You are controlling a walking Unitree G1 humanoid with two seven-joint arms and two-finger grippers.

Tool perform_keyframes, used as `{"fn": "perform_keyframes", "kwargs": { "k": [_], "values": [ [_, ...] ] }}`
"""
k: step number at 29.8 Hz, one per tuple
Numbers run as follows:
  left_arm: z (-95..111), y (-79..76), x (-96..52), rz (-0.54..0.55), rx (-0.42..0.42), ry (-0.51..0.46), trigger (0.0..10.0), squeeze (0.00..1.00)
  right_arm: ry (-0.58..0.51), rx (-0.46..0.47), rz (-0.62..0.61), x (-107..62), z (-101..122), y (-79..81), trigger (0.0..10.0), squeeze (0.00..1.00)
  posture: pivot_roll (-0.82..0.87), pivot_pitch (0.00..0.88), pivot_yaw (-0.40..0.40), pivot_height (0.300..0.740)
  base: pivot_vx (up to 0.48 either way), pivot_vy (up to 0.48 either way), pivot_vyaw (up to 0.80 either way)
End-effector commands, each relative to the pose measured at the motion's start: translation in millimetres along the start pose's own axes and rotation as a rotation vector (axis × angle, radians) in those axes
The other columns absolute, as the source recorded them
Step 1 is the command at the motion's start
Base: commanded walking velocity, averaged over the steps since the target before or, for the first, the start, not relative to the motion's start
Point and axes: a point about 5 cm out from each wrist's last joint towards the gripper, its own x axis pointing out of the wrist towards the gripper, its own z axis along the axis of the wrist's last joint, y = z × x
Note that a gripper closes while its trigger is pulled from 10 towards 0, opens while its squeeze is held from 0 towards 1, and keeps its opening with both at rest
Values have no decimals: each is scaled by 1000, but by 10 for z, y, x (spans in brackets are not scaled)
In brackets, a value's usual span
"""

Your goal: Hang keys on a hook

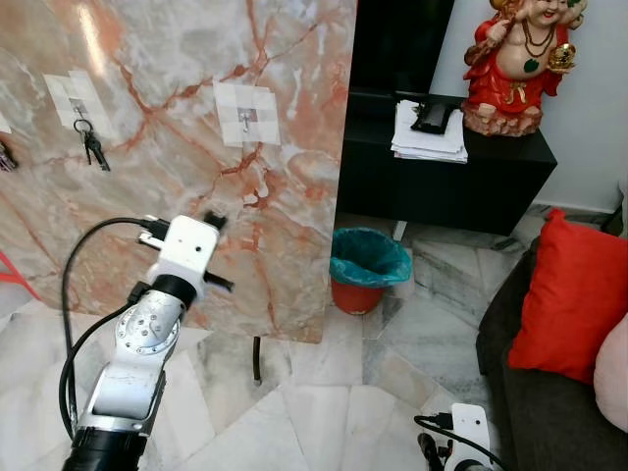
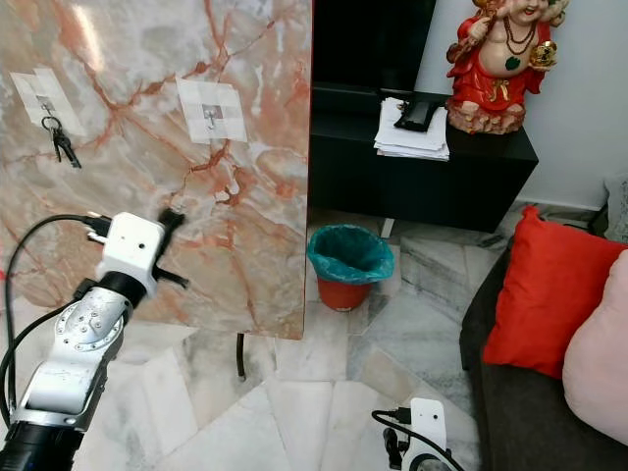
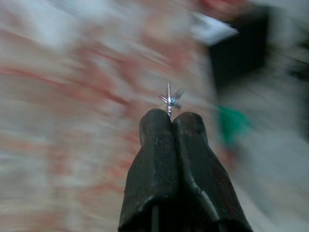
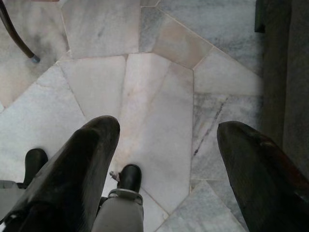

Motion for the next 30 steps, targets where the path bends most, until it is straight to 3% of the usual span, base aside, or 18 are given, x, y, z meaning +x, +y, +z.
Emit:
{"fn": "perform_keyframes", "kwargs": {
  "k": [1, 4, 6, 7, 9, 10, 12, 13, 14, 16, 18, 19, 23, 26, 30],
  "values": [
    [-16, -52, -90, -171, -24, 59, 10000, 0, -15, -55, 18, 9, 55, 14, 10000, 0, 139, 60, -74, 740, 0, 0, 0],
    [-40, -40, -161, -254, -61, 101, 10000, 0, -46, -74, 42, 28, 166, 47, 10000, 0, 138, 61, -73, 740, 0, 0, 0],
    [-88, -58, -229, -363, -45, 156, 10000, 0, -95, -88, 101, 48, 340, 93, 10000, 0, 133, 63, -68, 740, 0, 0, 0],
    [-88, -58, -229, -363, -45, 156, 10000, 0, -95, -88, 101, 48, 340, 93, 10000, 0, 133, 63, -68, 740, 0, 0, 0],
    [-134, -124, -275, -491, -36, 205, 10000, 0, -158, -190, 227, 58, 612, 178, 10000, 0, 128, 66, -61, 740, 0, 0, 0],
    [-134, -124, -275, -491, -36, 205, 10000, 0, -158, -190, 227, 58, 612, 178, 10000, 0, 128, 66, -61, 740, 0, 0, 0],
    [-122, -170, -273, -574, -49, 218, 10000, 0, -199, -306, 318, 45, 811, 225, 10000, 0, 120, 73, -52, 740, 0, 0, 0],
    [-122, -170, -273, -574, -49, 218, 10000, 0, -199, -306, 318, 45, 811, 225, 10000, 0, 120, 73, -52, 740, 0, 0, 0],
    [-77, -232, -279, -688, -47, 236, 10000, 0, -241, -448, 409, 9, 1053, 248, 10000, 0, 110, 80, -43, 740, 0, 0, 0],
    [-44, -309, -283, -819, -27, 257, 10000, 0, -308, -605, 547, -100, 1433, 252, 10000, 0, 94, 84, -31, 740, 0, 0, 0],
    [-37, -333, -272, -858, -11, 263, 10000, 0, -315, -690, 570, -144, 1547, 235, 10000, 0, 90, 89, -24, 740, 0, 0, 0],
    [-32, -364, -249, -894, 5, 263, 10000, 0, -341, -781, 618, -210, 1647, 246, 10000, 0, 84, 89, -20, 740, 0, 0, 0],
    [-5, -405, -193, -926, 16, 255, 10000, 0, -368, -876, 716, -334, 1773, 292, 10000, 0, 81, 92, -15, 740, 0, 0, 0],
    [38, -455, -148, -977, 26, 248, 10000, 0, -400, -990, 867, -553, 1842, 435, 10000, 0, 73, 94, -8, 740, 0, 0, 0],
    [44, -470, -124, -985, 37, 249, 10000, 0, -398, -1037, 933, -645, 1807, 508, 10000, 0, 76, 93, -8, 740, 0, 0, 0]
  ]
}}
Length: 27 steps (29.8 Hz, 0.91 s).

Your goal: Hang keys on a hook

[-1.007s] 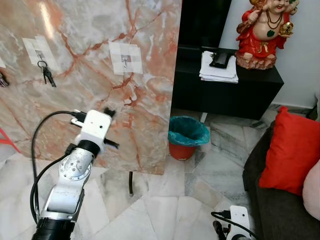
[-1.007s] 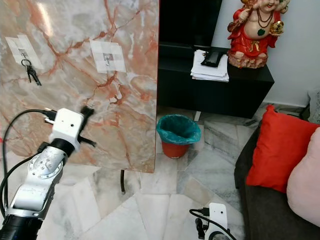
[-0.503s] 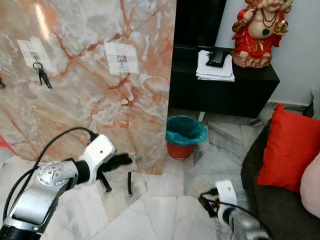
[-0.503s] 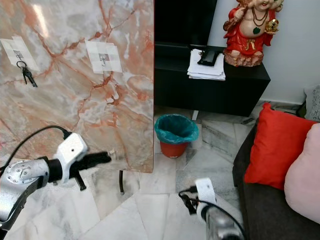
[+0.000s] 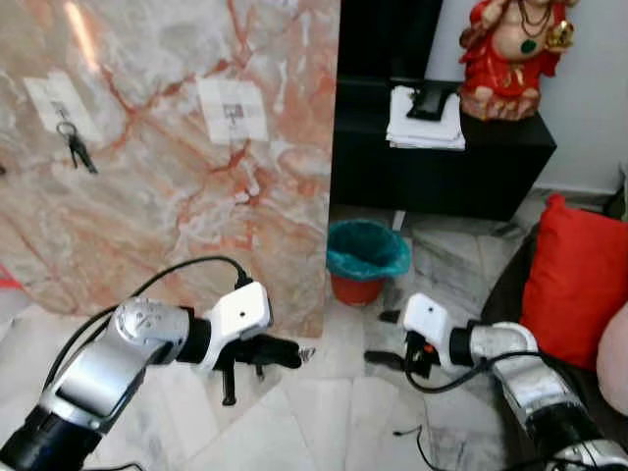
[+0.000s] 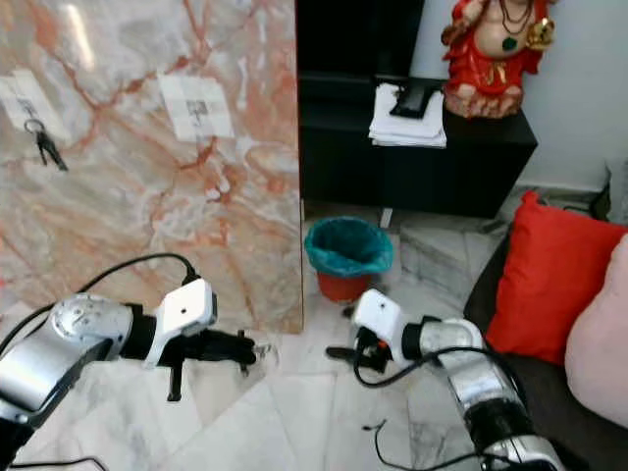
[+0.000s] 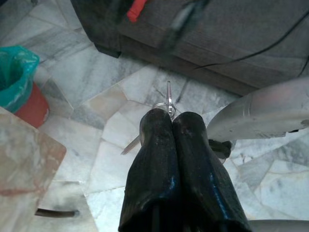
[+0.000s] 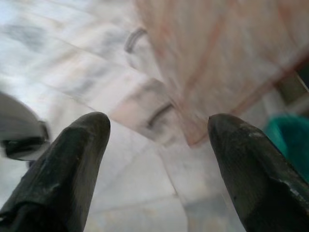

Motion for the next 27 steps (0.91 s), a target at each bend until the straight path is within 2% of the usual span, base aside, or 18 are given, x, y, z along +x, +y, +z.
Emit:
{"fn": "perform_keyframes", "kwargs": {
  "k": [1, 7, 14, 27],
  "values": [
    [12, -6, 27, -21, 13, 6, 10000, 0, -14, -28, 66, -12, 79, 69, 10000, 0, 79, 92, -9, 740, 0, 0, 0],
    [23, 12, 28, -14, 25, 11, 10000, 0, -96, -17, 35, -9, 261, 46, 10000, 0, 79, 90, -10, 740, 0, 0, 0],
    [83, 61, 79, 12, 37, -19, 10000, 0, -160, 6, 42, 43, 447, 94, 10000, 0, 76, 73, -17, 740, 0, 0, 0],
    [205, 144, 152, 57, 64, -71, 10000, 0, -90, 37, 99, 37, 334, 230, 10000, 0, 67, 48, -21, 740, 0, 0, 0]
  ]
}}
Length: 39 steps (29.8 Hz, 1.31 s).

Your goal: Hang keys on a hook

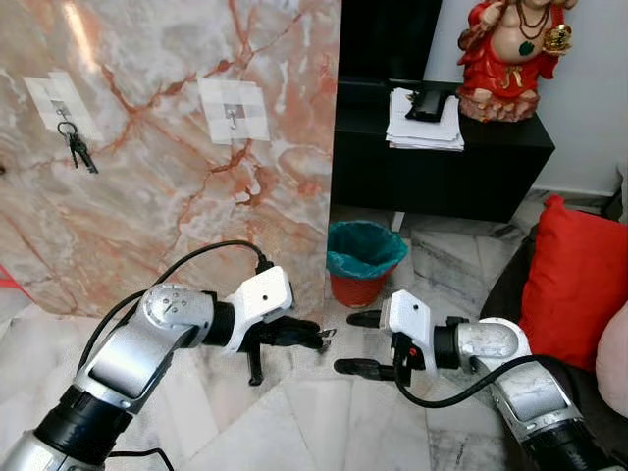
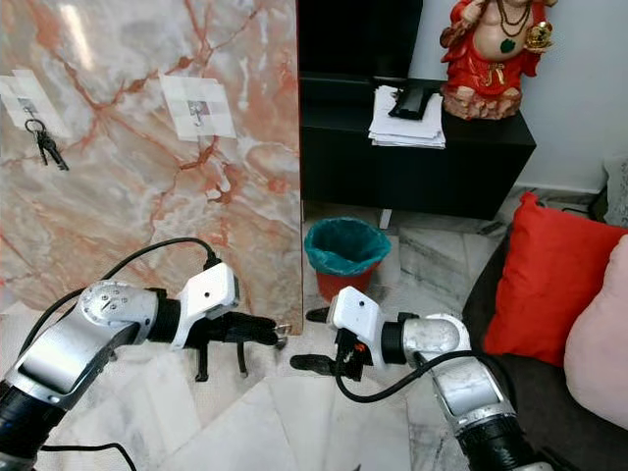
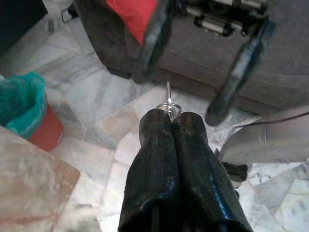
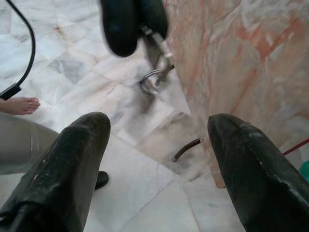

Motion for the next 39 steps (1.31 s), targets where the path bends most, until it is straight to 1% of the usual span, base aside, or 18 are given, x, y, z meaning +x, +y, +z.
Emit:
{"fn": "perform_keyframes", "kwargs": {
  "k": [1, 9, 18, 29, 33, 39],
  "values": [
    [15, 30, 0, 18, 18, 7, 10000, 0, 16, -6, 5, -18, -6, 18, 10000, 0, 67, 48, -21, 740, 0, 0, 0],
    [39, 28, 19, 10, 21, -6, 10000, 0, 38, 30, -40, 1, -98, -20, 10000, 0, 68, 36, -23, 740, 0, 0, 0],
    [51, 21, 34, 0, 20, -16, 10000, 0, 49, 51, -77, -7, -134, -61, 10000, 0, 68, 30, -25, 740, 0, 0, 0],
    [92, 7, 55, -14, 14, -41, 10000, 0, 11, 80, -106, 26, -120, -93, 10000, 0, 70, 29, -26, 740, 0, 0, 0],
    [101, 7, 60, -17, 16, -45, 10000, 0, -9, 89, -98, 22, -100, -89, 10000, 0, 70, 32, -27, 740, 0, 0, 0],
    [118, 16, 68, -14, 19, -53, 10000, 0, -4, 90, -88, 17, -112, -81, 10000, 0, 69, 34, -28, 740, 0, 0, 0]
  ]
}}
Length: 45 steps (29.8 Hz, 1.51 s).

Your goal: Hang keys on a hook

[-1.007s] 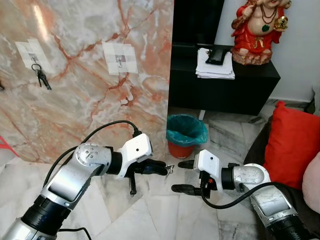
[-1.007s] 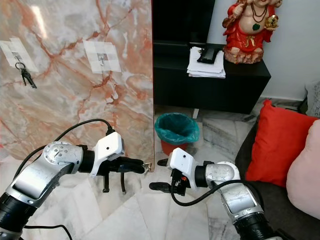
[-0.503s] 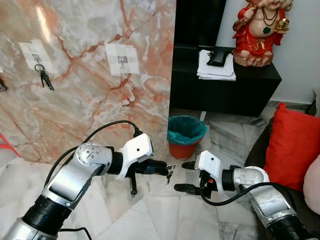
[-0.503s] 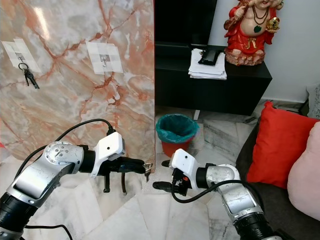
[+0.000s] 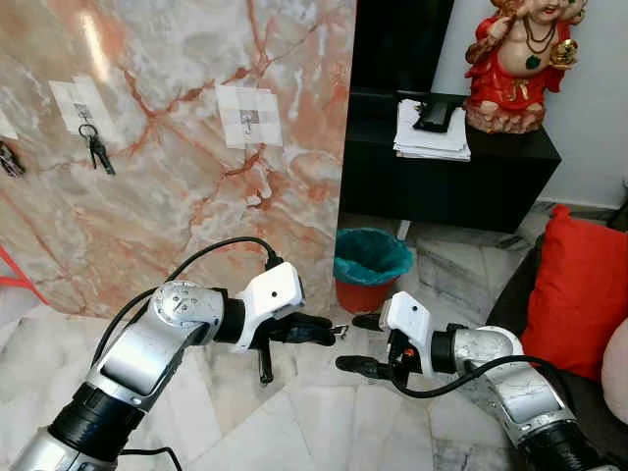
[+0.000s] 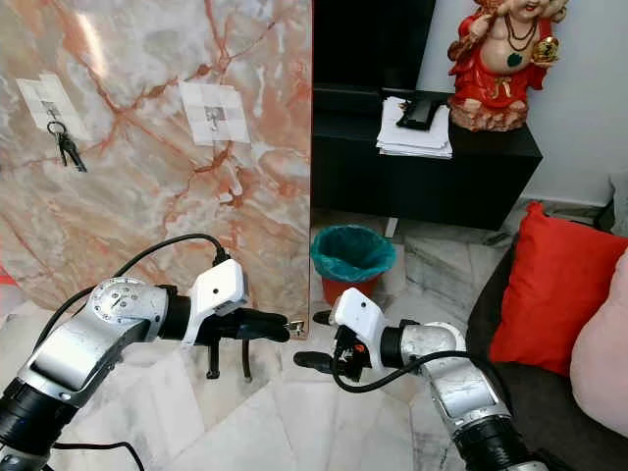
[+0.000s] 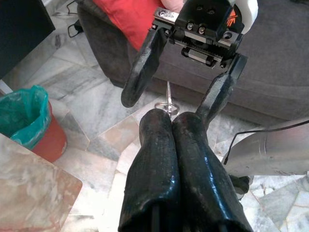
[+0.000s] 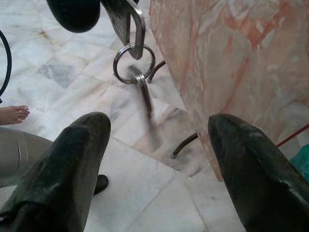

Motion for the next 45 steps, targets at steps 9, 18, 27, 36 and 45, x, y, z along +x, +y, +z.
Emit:
{"fn": "perform_keyframes", "kwargs": {
  "k": [9, 18, 27, 36, 45],
  "values": [
    [87, 39, 1, 8, 25, -23, 10000, 0, -15, 13, 28, -13, 30, 6, 8471, 0, 70, 36, -29, 740, 0, 0, 0],
    [86, 41, 10, 13, 20, -27, 10000, 0, -25, 22, 41, -3, 43, 28, 10000, 0, 68, 40, -30, 740, 0, 0, 0],
    [87, 43, 14, 19, 18, -31, 10000, 0, -34, 33, 57, 3, 46, 46, 0, 0, 69, 46, -32, 740, 0, 0, 0],
    [93, 50, 24, 24, 21, -36, 10000, 0, -37, 38, 60, 0, 44, 52, 0, 0, 67, 49, -34, 740, 0, 0, 0],
    [94, 59, 24, 32, 22, -37, 10000, 0, -36, 41, 57, -3, 32, 53, 0, 0, 68, 53, -34, 740, 0, 0, 0]
  ]
}}
